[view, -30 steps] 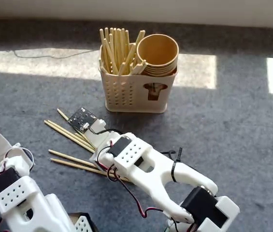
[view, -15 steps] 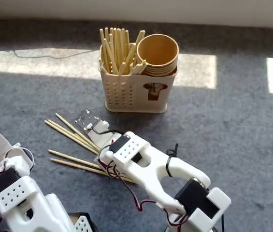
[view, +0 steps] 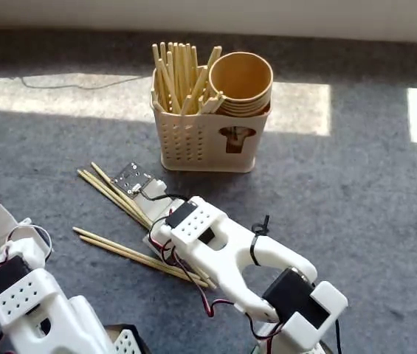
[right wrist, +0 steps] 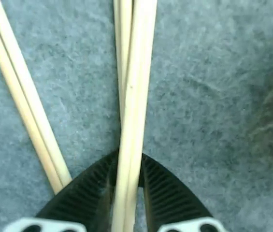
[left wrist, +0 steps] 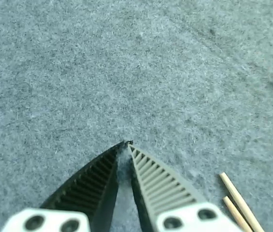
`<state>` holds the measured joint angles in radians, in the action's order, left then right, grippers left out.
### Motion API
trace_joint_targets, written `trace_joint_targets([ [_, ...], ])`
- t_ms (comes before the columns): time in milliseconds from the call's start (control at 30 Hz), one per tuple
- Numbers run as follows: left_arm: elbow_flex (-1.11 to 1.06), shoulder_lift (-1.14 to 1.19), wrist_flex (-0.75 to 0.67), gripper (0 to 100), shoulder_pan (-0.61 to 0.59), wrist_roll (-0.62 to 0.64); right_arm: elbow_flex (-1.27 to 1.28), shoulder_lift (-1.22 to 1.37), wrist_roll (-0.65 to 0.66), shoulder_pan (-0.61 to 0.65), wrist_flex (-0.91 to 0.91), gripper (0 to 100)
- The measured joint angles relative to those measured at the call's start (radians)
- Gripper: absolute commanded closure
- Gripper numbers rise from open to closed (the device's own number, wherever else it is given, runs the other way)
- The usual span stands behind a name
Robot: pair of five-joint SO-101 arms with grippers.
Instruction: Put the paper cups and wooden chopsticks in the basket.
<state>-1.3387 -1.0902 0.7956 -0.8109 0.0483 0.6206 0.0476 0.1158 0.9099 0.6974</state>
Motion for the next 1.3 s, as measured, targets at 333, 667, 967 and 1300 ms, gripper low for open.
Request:
trace_joint_targets([
  [333,0.000,0.000,0.000,100,0.000,0.000,-0.057,0.002,-0.021,0.005,0.138,89.4],
  [667,0.000,0.000,0.000,100,0.000,0.000,-0.095,0.002,-0.051,0.034,0.218,98.5],
  [967,0.000,0.000,0.000,100,0.000,0.000,-0.106,0.000,-0.051,0.034,0.219,99.4],
  [1300,0.000,0.000,0.000,100,0.000,0.000,-0.080,-0.158,-0.052,0.035,0.219,99.4],
])
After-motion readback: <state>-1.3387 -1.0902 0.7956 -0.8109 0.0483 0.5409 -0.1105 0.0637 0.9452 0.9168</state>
